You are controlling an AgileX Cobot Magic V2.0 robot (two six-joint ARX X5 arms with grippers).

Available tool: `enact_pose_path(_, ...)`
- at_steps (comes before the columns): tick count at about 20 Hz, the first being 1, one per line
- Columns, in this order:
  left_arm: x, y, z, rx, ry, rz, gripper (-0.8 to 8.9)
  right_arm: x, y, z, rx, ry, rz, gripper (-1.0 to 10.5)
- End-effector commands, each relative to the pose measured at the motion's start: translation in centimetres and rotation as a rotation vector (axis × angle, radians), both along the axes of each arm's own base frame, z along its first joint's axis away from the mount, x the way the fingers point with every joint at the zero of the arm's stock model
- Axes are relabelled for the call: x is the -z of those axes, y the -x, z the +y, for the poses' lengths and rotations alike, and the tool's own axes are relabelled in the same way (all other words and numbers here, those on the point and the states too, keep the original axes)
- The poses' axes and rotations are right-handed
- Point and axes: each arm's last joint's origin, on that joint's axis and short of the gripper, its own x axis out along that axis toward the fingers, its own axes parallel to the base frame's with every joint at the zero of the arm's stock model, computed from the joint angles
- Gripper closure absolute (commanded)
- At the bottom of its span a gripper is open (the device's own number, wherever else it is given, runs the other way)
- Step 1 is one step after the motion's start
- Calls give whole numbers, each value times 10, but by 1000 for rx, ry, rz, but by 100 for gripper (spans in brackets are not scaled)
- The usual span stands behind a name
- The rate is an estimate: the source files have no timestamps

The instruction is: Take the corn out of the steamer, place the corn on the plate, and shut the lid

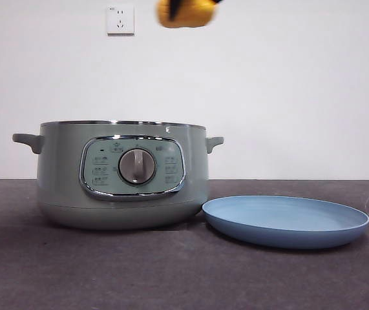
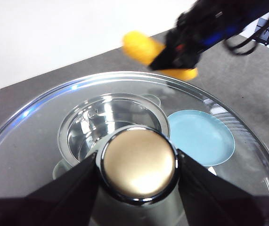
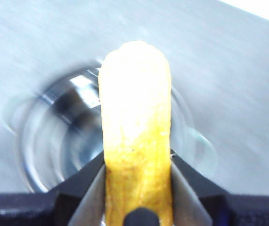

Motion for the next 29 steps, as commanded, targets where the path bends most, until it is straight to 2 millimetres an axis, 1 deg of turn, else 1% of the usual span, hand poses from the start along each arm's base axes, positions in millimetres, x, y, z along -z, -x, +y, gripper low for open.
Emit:
enact_pose_path(1,-8,0,0,6,15,-63,822,7,-6,-19,28,78,62,959)
enact_pose_path(4,-8,-2,-1,6,14,-61,822,13,-9,-41,74,109,107,959)
enact_pose_path(6,-8,-5,-2,6,13,-59,822,31,-13,-51,91,115,146,959)
enact_pose_path(8,-8,-9,-4,6,10,-52,822,62,-16,-60,103,86,204,959)
enact_pose_path(9,-8,-11,-4,6,9,-49,822,82,-16,-66,127,78,221,959)
enact_pose_path(14,-7,-24,-9,7,6,-40,822,174,-11,-78,168,25,305,959)
enact_pose_path(17,-6,-33,-13,6,4,-35,822,220,1,-86,189,-4,314,959)
enact_pose_path(18,-6,-35,-14,7,4,-31,822,229,3,-91,200,-4,315,959)
enact_pose_path(19,-5,-38,-15,6,4,-27,822,237,4,-96,213,-8,313,959)
enact_pose_path(21,-4,-44,-17,6,1,-18,822,246,4,-105,238,-20,300,959)
enact_pose_path(25,-3,-57,-22,7,1,-18,822,251,1,-120,282,-18,311,959)
enact_pose_path(29,-1,-68,-27,9,-2,-10,822,252,1,-123,292,-12,326,943)
